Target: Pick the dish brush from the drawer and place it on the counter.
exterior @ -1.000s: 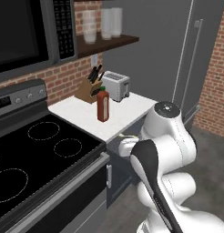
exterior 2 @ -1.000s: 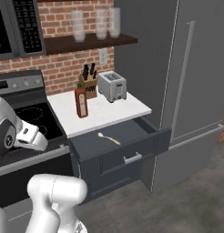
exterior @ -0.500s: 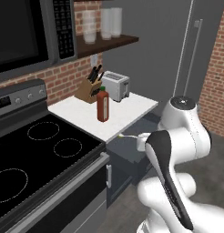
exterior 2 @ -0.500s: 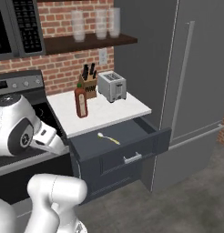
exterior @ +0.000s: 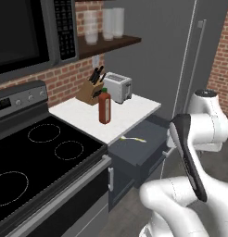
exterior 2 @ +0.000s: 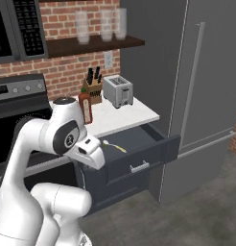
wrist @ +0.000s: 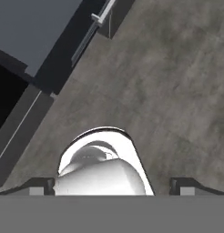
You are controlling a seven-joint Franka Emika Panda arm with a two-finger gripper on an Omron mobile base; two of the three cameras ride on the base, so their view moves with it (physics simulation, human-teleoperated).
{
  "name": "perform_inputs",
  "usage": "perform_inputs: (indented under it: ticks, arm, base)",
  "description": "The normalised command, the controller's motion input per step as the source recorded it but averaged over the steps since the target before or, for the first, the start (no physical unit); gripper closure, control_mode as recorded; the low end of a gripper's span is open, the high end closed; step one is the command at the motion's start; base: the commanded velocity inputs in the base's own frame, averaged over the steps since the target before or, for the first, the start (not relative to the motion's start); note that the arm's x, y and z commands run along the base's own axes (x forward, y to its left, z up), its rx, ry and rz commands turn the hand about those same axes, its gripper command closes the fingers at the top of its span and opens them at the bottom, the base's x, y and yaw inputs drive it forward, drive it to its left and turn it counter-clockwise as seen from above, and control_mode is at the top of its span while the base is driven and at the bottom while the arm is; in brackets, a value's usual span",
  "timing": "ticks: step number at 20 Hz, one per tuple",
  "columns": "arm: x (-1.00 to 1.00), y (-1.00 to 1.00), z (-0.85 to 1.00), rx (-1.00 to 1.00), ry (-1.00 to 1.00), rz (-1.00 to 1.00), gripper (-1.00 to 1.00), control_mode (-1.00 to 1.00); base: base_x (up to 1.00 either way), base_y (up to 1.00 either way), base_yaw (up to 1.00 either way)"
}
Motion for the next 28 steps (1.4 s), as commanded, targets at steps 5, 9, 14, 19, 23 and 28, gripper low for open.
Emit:
perform_inputs:
  ticks: [5,9,14,19,23,28]
  arm:
    - [0.9,-1.0,-0.13,0.06,0.06,-0.14,-1.0,-1.0]
    - [0.97,-0.65,-0.07,0.15,-0.01,-0.01,-1.0,-1.0]
    - [0.77,-0.04,-0.19,0.05,-0.07,0.0,-1.0,-1.0]
    - [0.82,0.11,-0.42,0.0,-0.08,0.0,-1.0,-1.0]
    - [0.69,0.02,-0.65,0.0,-0.02,0.0,-1.0,-1.0]
    - [0.45,-0.06,-0.53,0.01,-0.03,0.0,-1.0,-1.0]
  base:
    - [0.0,0.0,0.0]
    - [0.0,0.0,0.0]
    - [0.0,0.0,0.0]
    - [0.0,0.0,0.0]
    - [0.0,0.0,0.0]
    - [0.0,0.0,0.0]
